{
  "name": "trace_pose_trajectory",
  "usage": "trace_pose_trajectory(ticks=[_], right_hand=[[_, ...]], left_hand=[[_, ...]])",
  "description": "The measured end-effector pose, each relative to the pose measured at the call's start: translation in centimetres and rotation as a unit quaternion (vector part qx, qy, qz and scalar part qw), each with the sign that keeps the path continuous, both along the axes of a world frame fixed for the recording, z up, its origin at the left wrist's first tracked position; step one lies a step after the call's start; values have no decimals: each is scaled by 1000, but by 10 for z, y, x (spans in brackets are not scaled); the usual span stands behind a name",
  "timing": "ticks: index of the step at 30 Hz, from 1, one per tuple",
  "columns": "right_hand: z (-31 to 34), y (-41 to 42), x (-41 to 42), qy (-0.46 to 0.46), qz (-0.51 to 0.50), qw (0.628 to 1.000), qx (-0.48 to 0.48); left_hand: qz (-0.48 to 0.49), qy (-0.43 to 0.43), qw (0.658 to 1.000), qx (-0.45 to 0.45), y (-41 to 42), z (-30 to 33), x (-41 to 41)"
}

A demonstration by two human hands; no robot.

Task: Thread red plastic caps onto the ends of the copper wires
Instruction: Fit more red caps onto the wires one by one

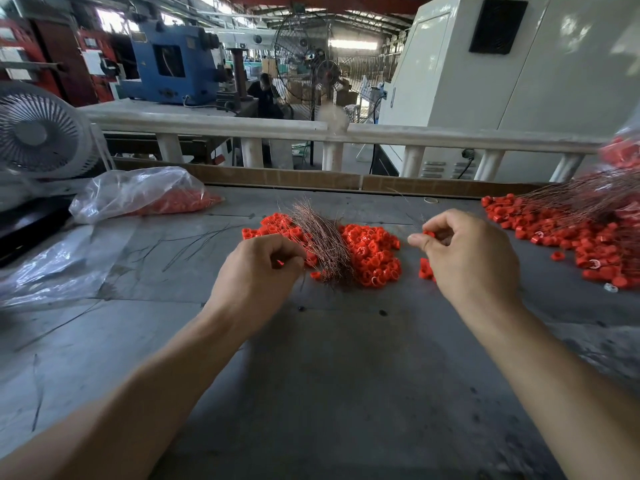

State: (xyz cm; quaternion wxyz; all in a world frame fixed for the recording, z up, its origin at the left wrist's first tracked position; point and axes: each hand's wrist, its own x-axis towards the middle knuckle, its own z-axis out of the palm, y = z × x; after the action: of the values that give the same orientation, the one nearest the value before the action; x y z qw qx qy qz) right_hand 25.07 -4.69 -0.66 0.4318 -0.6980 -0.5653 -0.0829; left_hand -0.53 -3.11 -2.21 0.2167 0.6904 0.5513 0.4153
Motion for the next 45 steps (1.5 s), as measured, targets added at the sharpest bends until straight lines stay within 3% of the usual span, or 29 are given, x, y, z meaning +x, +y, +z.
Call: trace_pose_trajectory(ticks=[12,19,25,31,39,45], right_hand=[[0,1,16,-86,-91,977,-171],[3,-2,10,-116,-84,978,-149],[-1,-2,-5,-79,73,993,-54],[-9,-6,-34,-92,227,965,-91],[-11,-10,-58,-194,293,934,-69],[-14,-7,-62,-219,275,933,-77]], left_hand=[[14,50,998,25,13,-10,-9],[33,68,997,24,17,-9,-12],[56,94,994,21,20,-9,-16],[58,119,991,28,23,-12,-16],[36,126,990,44,18,-9,-6],[-52,159,986,-2,5,-9,0]])
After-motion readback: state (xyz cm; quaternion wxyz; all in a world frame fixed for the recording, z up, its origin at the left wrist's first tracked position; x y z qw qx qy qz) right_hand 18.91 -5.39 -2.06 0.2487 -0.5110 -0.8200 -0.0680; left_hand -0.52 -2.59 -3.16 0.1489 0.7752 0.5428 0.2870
